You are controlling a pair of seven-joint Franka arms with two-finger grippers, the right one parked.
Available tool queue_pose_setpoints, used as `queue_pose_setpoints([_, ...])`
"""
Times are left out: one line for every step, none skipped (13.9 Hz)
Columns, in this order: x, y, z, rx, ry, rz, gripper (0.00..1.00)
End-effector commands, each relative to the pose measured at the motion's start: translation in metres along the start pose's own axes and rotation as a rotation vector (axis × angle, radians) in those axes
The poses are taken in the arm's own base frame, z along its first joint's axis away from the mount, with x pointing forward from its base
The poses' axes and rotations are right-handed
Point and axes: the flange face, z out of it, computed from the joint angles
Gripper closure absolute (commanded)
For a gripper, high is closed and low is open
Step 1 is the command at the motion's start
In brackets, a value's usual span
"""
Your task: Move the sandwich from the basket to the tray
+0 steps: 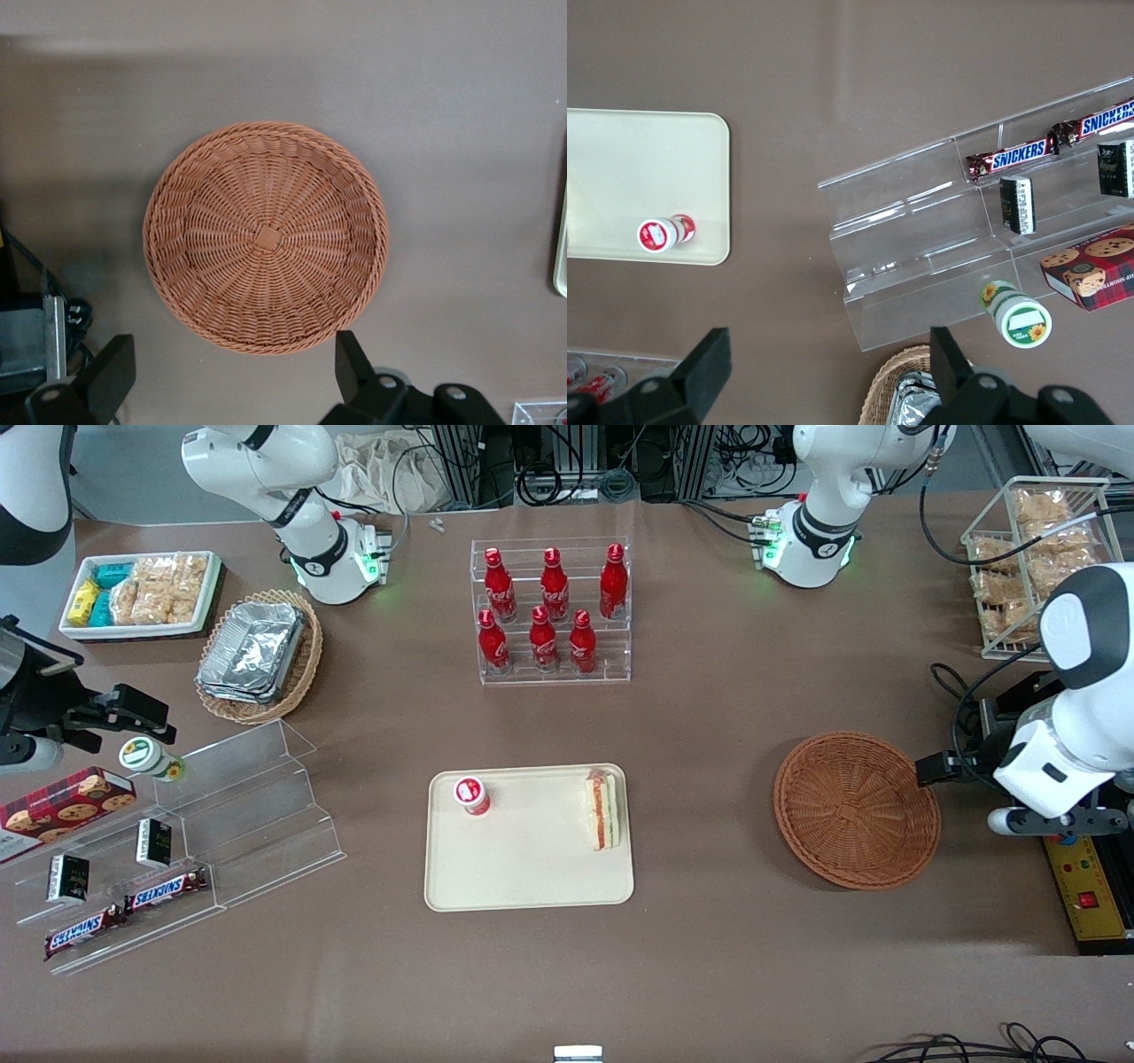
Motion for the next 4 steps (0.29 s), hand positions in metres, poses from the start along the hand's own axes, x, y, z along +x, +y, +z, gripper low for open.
queue_pose_setpoints([0.0004, -0.0003, -0.0113, 0.008, 0.015, 0.024, 0.0])
queue_pose_setpoints([0.002, 0.0006, -0.0144, 0.008, 0.021, 0.027, 0.0])
queue_pose_setpoints([0.0036, 0.0005, -0.0152, 0.008, 0.024, 0.027, 0.0])
queue_pose_setpoints([0.0049, 0.0004, -0.0146, 0.008, 0.024, 0.027, 0.0])
